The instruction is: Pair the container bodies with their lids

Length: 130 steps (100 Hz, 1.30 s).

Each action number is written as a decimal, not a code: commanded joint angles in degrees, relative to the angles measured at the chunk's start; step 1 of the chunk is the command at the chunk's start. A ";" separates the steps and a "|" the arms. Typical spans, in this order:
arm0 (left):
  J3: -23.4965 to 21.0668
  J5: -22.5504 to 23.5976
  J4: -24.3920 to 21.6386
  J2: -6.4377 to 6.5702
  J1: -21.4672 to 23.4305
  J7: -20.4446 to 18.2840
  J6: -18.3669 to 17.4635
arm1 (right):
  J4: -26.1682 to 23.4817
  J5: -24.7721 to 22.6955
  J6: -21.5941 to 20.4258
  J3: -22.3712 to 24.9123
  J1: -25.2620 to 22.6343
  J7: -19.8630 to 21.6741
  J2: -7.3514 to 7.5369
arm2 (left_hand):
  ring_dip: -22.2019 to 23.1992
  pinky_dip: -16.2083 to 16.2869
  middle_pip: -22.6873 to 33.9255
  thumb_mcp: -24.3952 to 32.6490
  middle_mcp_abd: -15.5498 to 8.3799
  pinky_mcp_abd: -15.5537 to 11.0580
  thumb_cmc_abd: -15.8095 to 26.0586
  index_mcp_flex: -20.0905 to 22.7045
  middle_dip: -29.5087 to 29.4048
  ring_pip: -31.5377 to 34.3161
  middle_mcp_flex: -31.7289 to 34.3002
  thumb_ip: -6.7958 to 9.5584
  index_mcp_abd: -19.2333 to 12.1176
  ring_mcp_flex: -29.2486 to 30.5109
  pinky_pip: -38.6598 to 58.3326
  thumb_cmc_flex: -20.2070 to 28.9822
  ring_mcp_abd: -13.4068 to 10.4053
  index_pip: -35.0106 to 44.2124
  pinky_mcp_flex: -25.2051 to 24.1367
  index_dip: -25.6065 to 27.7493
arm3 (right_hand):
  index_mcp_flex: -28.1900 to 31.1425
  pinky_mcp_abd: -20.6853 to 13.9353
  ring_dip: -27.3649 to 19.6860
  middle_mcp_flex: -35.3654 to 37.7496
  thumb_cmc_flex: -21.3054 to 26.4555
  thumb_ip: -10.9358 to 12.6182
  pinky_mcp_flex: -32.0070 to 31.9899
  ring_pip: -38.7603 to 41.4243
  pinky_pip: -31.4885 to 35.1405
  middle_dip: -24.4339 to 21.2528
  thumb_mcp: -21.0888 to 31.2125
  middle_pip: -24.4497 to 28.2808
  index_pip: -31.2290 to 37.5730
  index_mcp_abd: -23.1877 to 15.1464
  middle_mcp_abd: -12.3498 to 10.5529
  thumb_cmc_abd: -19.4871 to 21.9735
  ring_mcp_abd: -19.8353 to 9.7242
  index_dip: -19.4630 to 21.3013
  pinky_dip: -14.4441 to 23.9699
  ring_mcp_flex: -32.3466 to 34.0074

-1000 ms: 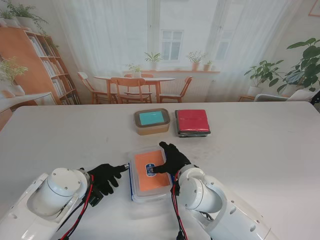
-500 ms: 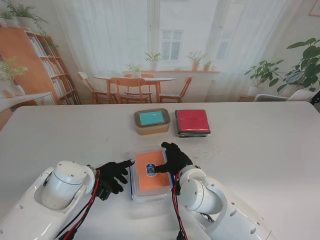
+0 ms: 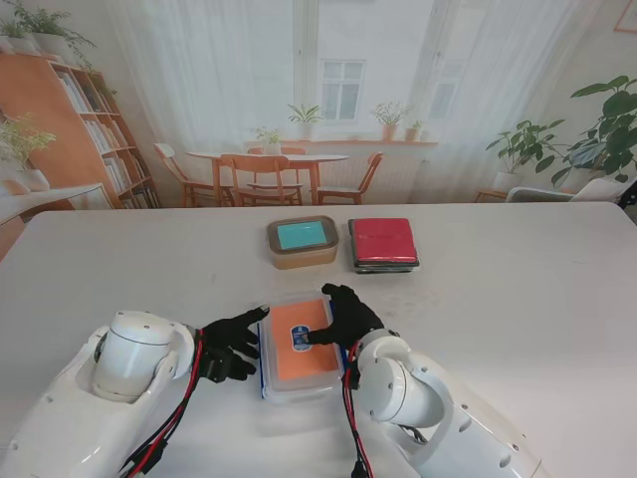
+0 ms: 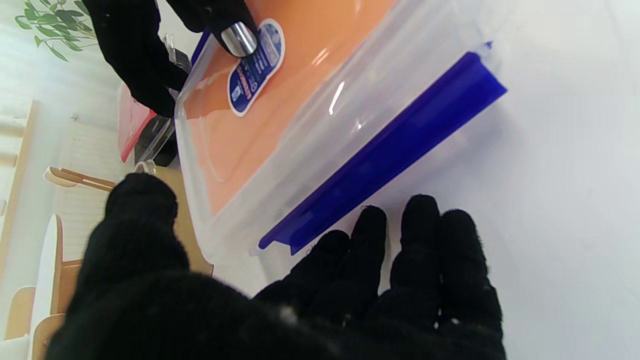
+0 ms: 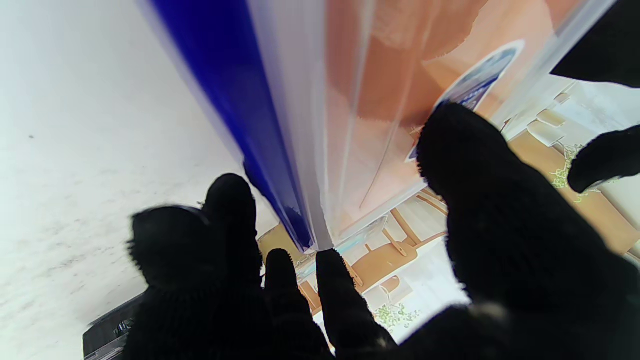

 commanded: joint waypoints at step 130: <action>1.70 -2.22 3.58 -4.62 0.31 8.67 1.30 | 1.03 1.81 -1.61 -0.28 0.26 -0.23 -0.60 | 4.57 0.52 -4.59 0.59 -4.09 -1.87 -9.61 -6.30 15.23 1.33 -4.42 4.58 -5.11 -4.46 1.84 10.56 -2.24 2.80 1.77 20.41 | -1.03 -1.80 -1.41 -1.42 1.26 0.70 -1.45 1.98 1.76 -2.06 1.00 2.42 4.71 1.21 1.31 -0.19 3.03 -1.64 0.15 1.25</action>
